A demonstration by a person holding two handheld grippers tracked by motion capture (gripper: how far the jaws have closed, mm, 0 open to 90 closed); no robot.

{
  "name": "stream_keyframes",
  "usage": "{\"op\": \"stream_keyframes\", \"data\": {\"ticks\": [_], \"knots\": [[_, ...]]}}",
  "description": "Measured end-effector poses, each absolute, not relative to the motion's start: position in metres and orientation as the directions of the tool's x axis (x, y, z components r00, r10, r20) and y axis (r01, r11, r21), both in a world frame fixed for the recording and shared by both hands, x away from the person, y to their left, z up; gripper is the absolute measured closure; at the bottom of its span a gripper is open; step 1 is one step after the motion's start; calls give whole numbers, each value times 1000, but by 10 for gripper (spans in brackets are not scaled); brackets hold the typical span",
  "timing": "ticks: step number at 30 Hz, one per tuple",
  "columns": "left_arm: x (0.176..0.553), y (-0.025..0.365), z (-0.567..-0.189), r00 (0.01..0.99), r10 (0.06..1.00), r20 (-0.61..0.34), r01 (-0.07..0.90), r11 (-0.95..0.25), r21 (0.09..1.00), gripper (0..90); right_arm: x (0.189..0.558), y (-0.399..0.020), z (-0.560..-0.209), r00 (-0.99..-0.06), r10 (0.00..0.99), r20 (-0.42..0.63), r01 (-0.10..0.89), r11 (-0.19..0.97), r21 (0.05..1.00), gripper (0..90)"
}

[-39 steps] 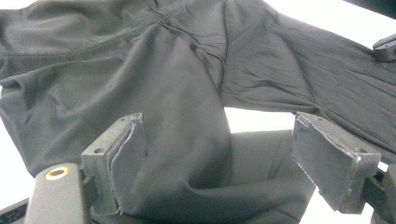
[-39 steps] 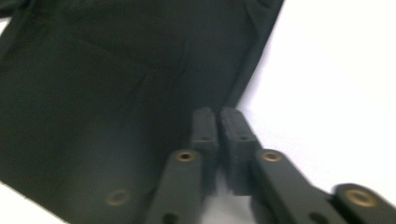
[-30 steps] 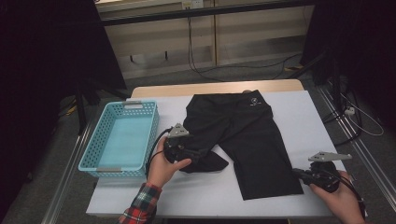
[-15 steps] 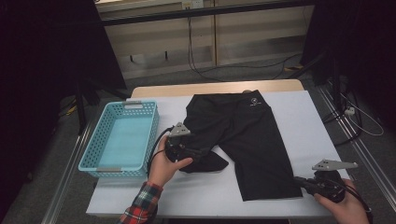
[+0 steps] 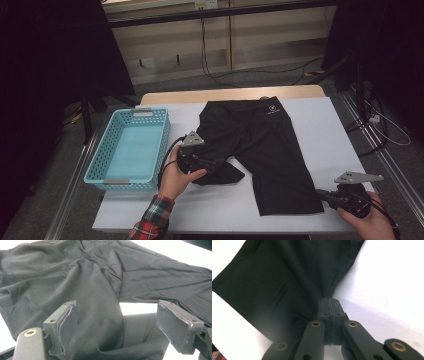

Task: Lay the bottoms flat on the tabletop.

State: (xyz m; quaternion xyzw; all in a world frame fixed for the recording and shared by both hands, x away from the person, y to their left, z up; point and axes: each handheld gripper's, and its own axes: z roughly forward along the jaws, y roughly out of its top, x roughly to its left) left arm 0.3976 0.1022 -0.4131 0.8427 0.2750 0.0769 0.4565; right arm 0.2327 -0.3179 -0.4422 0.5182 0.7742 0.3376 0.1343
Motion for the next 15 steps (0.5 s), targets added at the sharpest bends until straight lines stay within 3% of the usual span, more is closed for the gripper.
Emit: {"op": "stream_keyframes", "data": {"ticks": [7, 15], "knots": [[399, 102, -414, 835, 536, -121, 394, -432, 811, 185, 243, -302, -435, -458, 884, 97, 645, 255, 720, 635], [399, 108, -413, 829, 547, -122, 402, -429, 809, 183, 273, -257, -435, -539, 830, 142, 615, 272, 740, 530]]}}
